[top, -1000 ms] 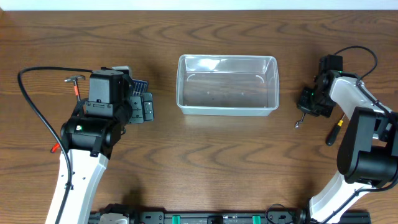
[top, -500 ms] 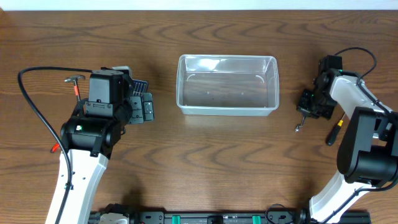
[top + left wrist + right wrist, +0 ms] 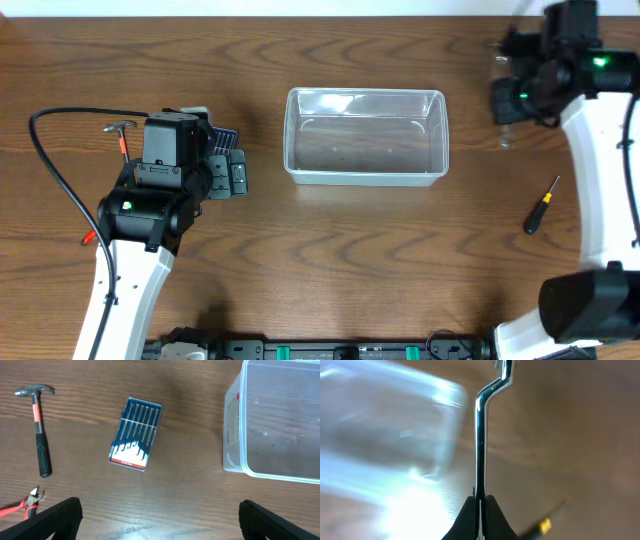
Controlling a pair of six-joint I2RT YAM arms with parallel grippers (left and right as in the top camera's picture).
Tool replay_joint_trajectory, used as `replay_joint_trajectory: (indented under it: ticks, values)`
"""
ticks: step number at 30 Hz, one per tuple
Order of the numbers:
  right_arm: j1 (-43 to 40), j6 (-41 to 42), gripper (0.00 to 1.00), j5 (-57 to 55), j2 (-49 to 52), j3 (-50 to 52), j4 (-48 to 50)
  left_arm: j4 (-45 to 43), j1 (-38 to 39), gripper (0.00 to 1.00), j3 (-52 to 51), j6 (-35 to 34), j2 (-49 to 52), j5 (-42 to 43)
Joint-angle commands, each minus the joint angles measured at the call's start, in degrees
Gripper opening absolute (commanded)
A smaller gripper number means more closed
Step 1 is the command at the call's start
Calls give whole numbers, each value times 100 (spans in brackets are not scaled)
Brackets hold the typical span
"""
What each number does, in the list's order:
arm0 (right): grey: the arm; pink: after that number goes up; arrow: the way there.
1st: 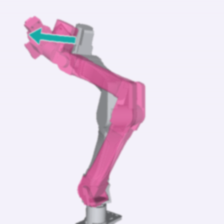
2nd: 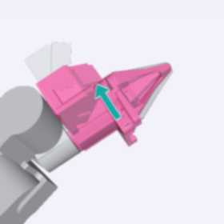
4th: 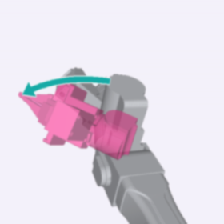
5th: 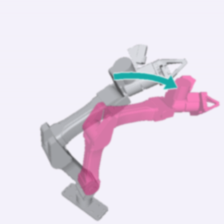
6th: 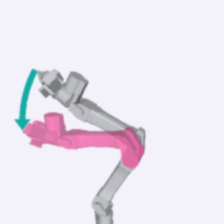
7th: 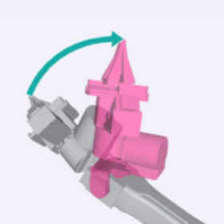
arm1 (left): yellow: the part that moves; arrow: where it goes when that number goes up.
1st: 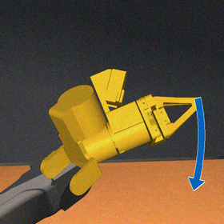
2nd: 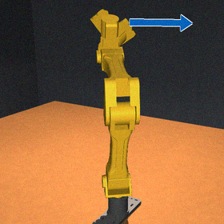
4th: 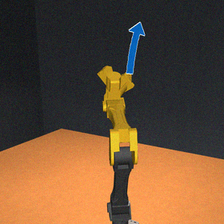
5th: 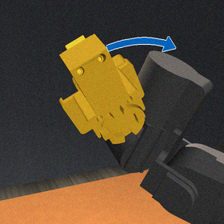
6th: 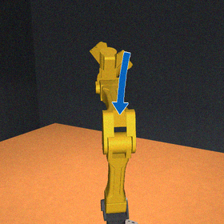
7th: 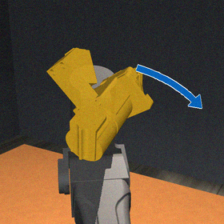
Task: Pack container
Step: 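Lift the wrench with the right gripper and lower it into the container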
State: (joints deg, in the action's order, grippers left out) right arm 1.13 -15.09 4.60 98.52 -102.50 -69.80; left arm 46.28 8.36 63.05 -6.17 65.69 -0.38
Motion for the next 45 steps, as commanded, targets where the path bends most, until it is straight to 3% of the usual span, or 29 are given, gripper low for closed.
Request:
replay_joint_trajectory:
  ticks: [1,7,15,32,37,42,45]
  values:
    - [769,-1974,1,697,70,-168,-39,17,9,98,111,15,22,-52]
    - [1860,-2990,1,479,398,-164,603,57,9,98,111,13,22,-52]
    - [2236,-4089,1,518,1506,-164,763,149,9,99,111,11,22,-52]
    - [2253,-4100,2,1073,3464,-164,673,151,9,98,111,11,22,-52]
    - [2260,-4065,8,1088,3554,-164,675,151,9,98,111,11,22,-52]
    - [2258,-3936,50,1091,3552,-164,658,151,9,98,111,13,22,-52]
    - [2258,-3847,99,1088,3480,-166,660,151,9,98,111,13,22,-52]
